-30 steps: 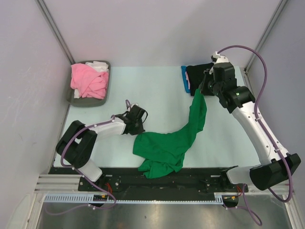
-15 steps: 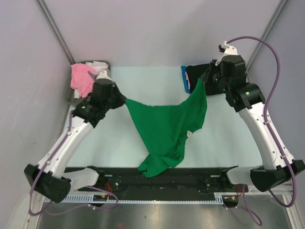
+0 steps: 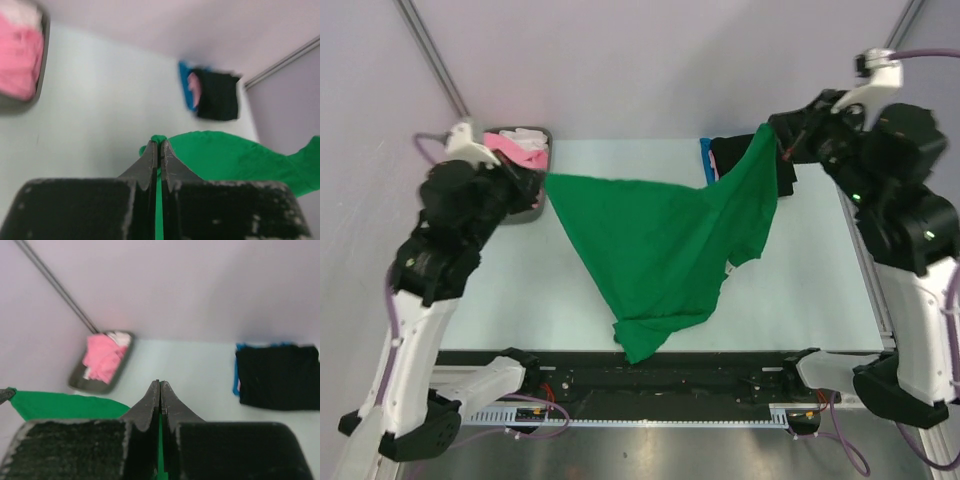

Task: Fold and stack the t-shirts
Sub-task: Flatten the tshirt out

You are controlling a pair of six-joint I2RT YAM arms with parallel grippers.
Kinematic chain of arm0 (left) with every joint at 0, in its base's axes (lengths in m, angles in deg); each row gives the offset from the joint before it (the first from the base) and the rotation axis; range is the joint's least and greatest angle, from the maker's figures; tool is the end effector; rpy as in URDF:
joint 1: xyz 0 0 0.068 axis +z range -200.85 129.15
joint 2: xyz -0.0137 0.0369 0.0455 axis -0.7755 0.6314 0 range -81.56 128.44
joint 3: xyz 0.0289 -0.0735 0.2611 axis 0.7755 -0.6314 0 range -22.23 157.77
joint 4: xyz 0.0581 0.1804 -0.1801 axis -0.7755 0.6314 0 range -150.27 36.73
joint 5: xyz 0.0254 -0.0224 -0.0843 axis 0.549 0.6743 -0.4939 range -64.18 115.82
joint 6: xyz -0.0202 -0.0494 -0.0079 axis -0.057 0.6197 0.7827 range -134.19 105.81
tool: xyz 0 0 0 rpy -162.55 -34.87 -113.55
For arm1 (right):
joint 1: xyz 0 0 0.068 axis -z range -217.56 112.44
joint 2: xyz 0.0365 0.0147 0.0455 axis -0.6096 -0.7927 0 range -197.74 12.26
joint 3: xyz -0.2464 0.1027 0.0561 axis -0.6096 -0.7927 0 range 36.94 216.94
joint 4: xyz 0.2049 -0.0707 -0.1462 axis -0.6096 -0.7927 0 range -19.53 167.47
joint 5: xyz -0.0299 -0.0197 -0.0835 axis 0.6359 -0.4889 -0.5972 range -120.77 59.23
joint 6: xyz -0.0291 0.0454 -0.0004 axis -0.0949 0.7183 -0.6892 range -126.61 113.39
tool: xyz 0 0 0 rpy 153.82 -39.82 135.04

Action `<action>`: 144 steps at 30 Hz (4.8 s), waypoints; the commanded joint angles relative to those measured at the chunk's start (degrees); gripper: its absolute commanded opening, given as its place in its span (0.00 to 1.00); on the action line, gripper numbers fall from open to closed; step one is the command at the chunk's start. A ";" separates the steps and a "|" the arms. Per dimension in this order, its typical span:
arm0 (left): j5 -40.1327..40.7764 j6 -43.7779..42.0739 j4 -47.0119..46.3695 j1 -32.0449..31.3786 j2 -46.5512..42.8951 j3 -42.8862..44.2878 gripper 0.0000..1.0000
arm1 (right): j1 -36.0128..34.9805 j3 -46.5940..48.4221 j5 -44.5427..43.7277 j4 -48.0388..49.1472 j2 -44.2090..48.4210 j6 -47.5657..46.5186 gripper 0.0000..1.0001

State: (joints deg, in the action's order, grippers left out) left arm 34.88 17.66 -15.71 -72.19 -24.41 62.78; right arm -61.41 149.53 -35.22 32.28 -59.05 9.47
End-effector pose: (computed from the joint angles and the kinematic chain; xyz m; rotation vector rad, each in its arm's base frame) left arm 0.1603 -0.0565 0.4714 -0.2833 1.8667 -0.4943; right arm 0.1741 0.0741 0.5629 -0.0523 1.6586 0.4682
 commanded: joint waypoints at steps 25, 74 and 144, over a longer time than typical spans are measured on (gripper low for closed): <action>-19.17 -5.04 -24.25 0.42 -21.38 7.72 0.00 | 7.51 16.61 27.83 17.51 12.78 5.55 0.00; -9.42 5.76 -50.36 17.65 44.19 -9.08 0.00 | 10.76 2.71 1.72 37.63 -47.78 0.27 0.00; 6.05 19.21 -10.02 6.76 4.88 -49.77 0.90 | -20.96 -45.62 -20.16 9.33 3.37 11.96 1.00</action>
State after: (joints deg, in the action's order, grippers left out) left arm 37.43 33.03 -26.12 -64.36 -22.16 13.23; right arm -81.50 105.19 -51.94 40.70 -57.91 18.93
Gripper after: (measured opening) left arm 0.905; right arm 0.995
